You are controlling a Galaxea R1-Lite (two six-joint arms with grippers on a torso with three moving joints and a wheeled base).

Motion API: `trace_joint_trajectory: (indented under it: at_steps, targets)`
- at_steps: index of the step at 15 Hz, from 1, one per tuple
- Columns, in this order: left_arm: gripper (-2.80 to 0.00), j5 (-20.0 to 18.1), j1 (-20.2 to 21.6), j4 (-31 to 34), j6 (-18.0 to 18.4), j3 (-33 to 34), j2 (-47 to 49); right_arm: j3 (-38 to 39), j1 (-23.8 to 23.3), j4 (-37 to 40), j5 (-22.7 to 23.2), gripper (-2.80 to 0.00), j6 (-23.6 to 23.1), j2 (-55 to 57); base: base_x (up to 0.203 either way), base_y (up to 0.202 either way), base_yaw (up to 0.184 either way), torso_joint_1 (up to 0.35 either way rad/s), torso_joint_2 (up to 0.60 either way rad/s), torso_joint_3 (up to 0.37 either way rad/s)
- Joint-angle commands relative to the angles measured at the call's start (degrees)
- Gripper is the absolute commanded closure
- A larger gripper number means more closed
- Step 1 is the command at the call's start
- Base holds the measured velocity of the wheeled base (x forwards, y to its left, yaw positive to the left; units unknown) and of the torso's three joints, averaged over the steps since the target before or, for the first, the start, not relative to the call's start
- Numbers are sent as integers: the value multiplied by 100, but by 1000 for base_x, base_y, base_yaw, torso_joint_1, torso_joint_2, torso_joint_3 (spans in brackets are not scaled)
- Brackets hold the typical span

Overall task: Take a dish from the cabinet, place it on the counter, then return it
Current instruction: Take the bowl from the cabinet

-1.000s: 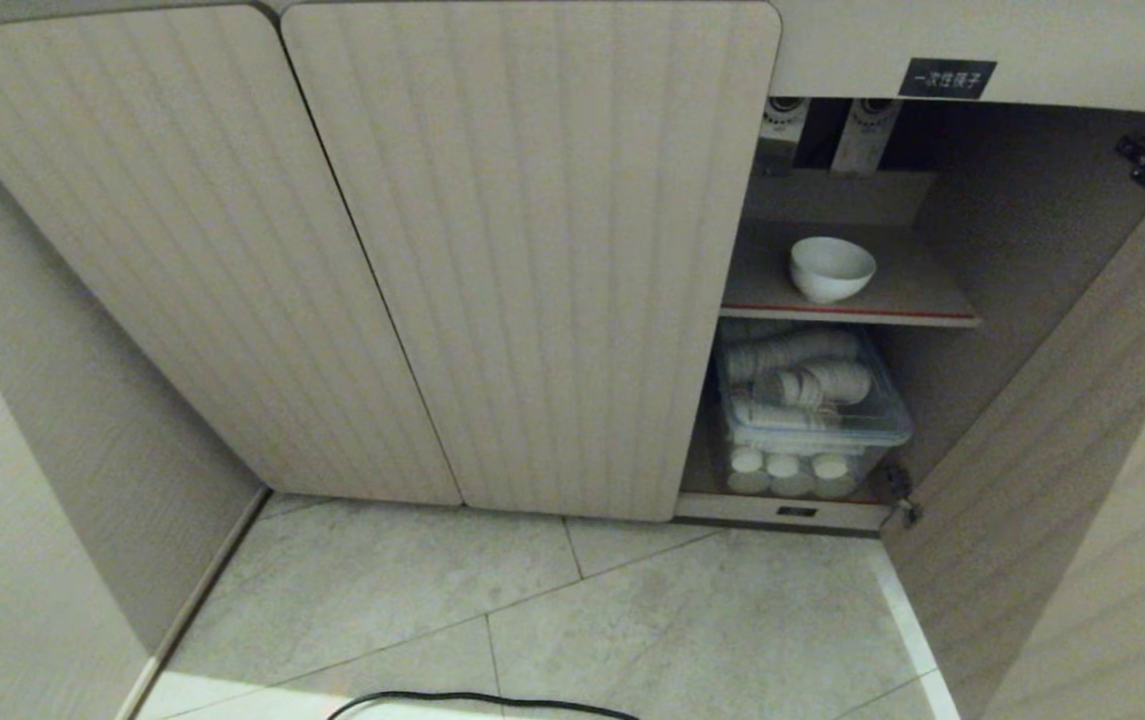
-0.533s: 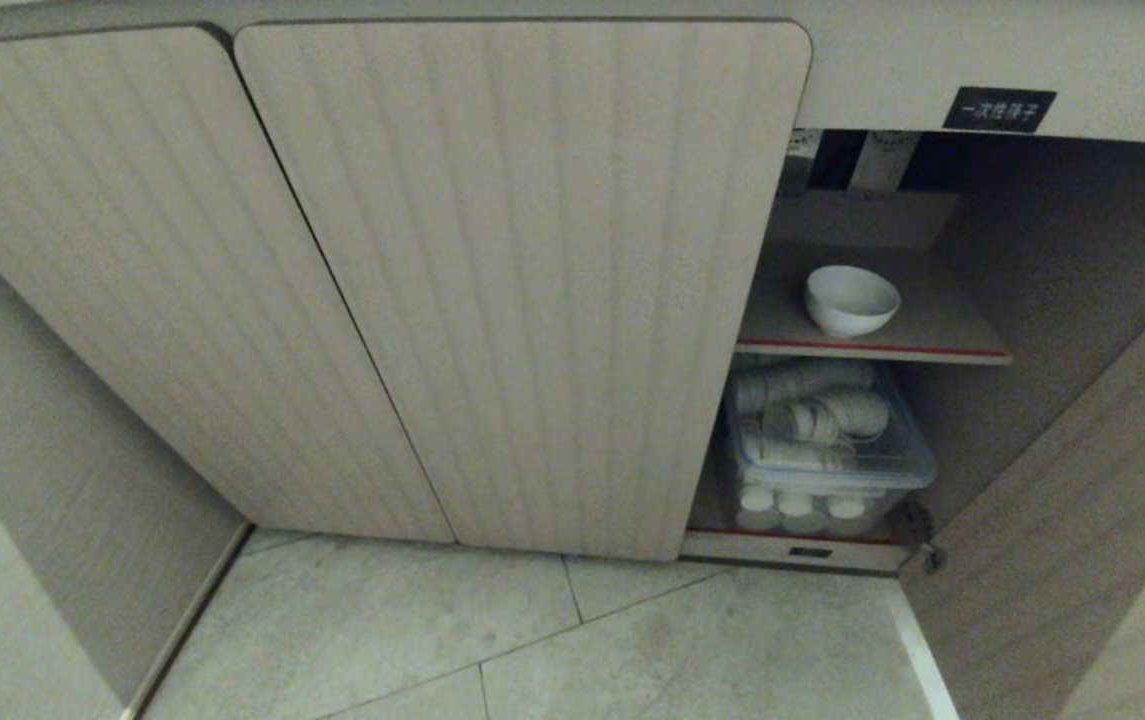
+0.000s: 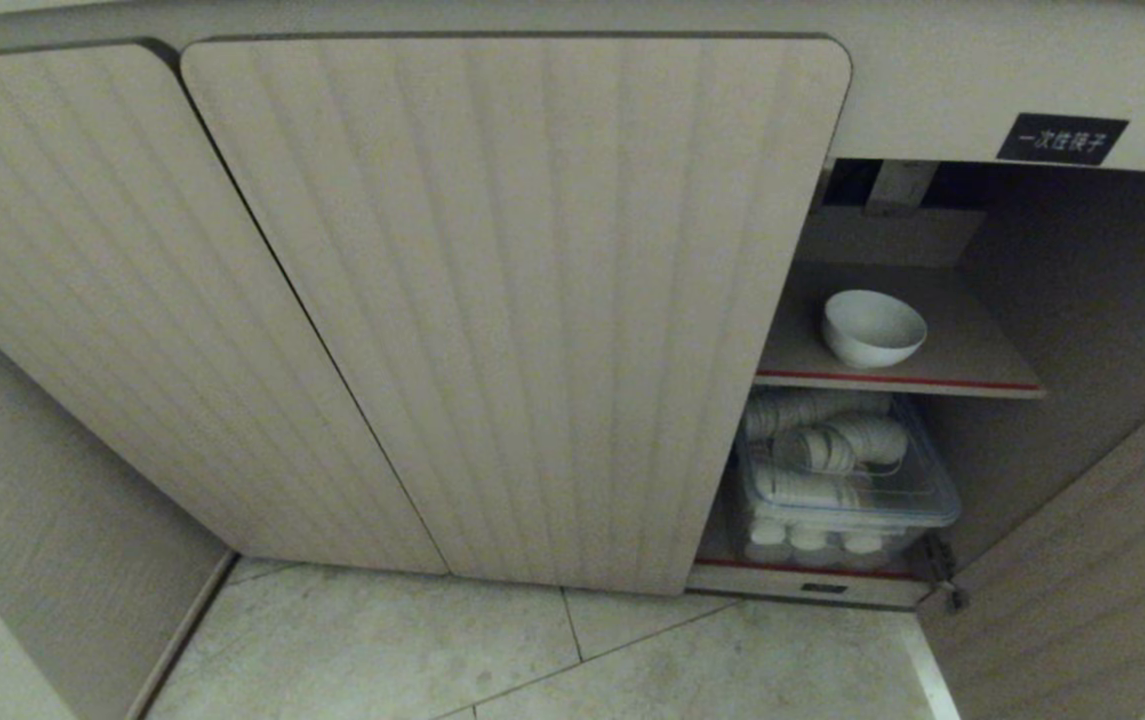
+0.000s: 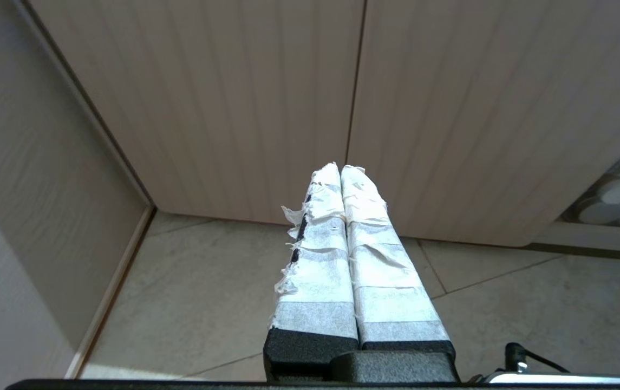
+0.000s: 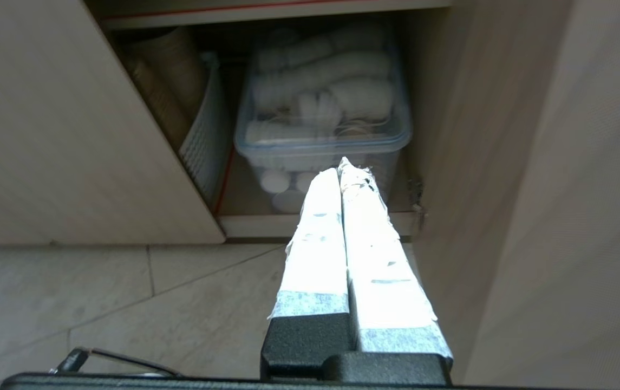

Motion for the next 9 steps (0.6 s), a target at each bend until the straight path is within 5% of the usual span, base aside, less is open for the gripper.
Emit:
trace_joint_trajectory:
  at_steps: [1, 9]
  targets:
    - [0, 2, -1, -6, -3, -4, -2, 0, 0, -6, -1, 0, 6, 7, 0, 0, 0, 0, 0, 0]
    - [0, 2, -1, -6, -3, -3, -2, 0, 0, 2, -1, 0, -43, 7, 0, 0, 0, 0, 0, 0]
